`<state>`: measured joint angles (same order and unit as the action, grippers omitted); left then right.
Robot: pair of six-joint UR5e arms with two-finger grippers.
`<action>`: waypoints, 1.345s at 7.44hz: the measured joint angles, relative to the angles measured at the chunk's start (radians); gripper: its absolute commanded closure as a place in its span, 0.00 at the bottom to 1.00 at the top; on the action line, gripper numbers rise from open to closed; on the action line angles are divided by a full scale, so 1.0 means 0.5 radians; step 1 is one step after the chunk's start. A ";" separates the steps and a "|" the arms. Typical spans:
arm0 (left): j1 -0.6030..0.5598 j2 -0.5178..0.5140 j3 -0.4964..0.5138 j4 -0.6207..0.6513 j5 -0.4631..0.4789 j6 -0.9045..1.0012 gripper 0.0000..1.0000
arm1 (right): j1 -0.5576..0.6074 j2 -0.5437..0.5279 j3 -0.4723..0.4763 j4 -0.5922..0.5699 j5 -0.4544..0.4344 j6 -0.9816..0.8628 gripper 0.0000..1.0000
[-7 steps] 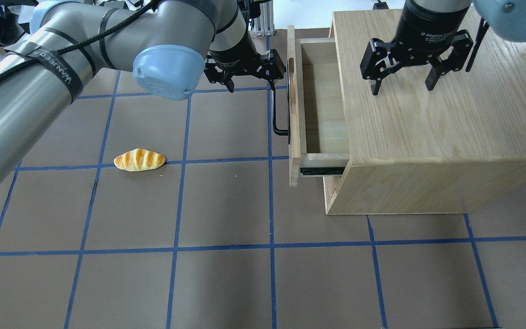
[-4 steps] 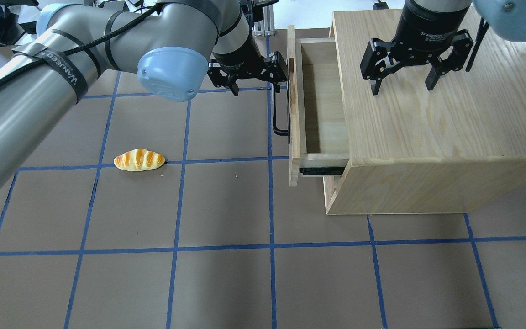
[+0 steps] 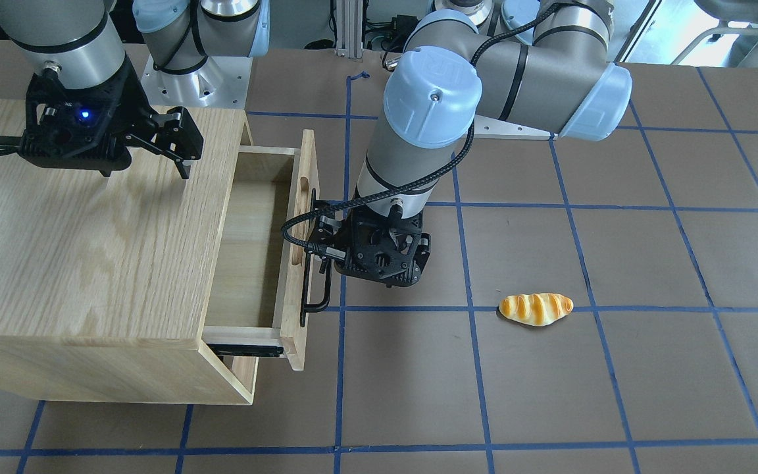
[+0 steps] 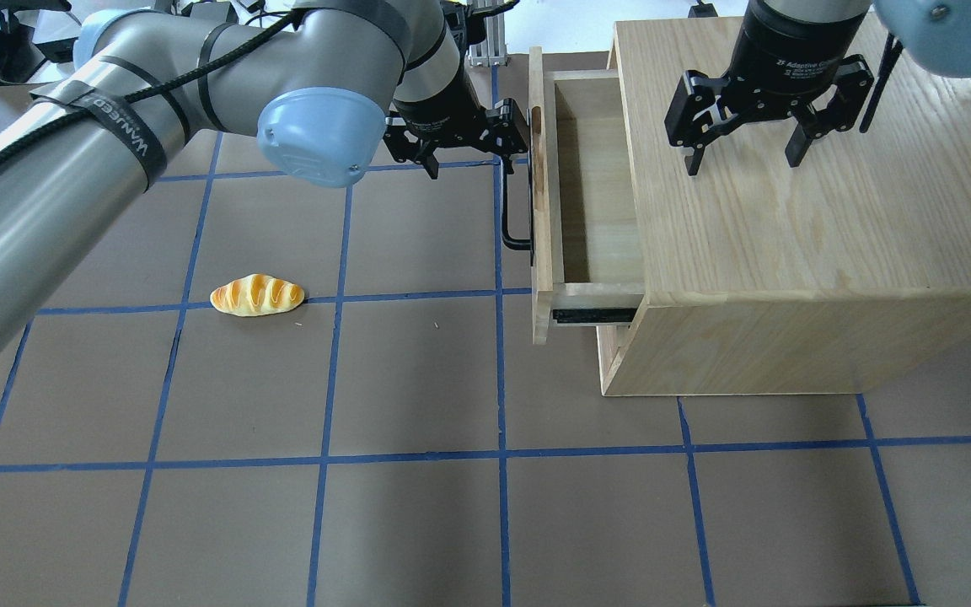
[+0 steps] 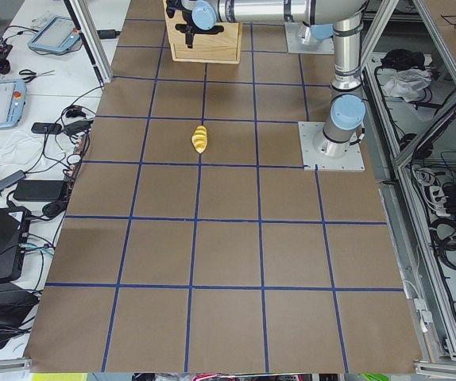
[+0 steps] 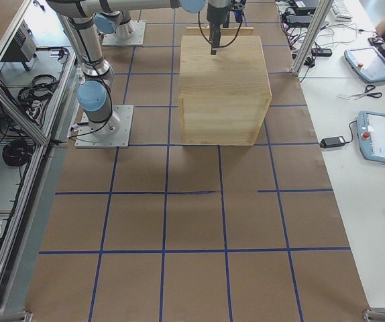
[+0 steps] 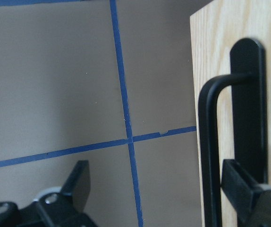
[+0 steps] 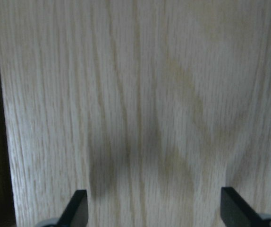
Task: Open upper drawer
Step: 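Keep pulling the drawer farther out with the left gripper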
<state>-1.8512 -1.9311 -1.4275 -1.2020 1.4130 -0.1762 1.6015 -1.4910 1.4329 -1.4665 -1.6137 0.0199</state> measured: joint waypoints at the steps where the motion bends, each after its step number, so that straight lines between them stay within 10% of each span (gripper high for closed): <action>1: 0.001 -0.001 0.000 -0.001 0.025 0.009 0.00 | 0.000 0.000 0.000 0.000 0.000 0.000 0.00; 10: 0.048 -0.003 0.001 -0.024 0.098 0.060 0.00 | 0.000 0.000 0.001 0.000 0.000 -0.001 0.00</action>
<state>-1.8271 -1.9329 -1.4267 -1.2139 1.4619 -0.1460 1.6015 -1.4910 1.4335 -1.4665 -1.6138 0.0195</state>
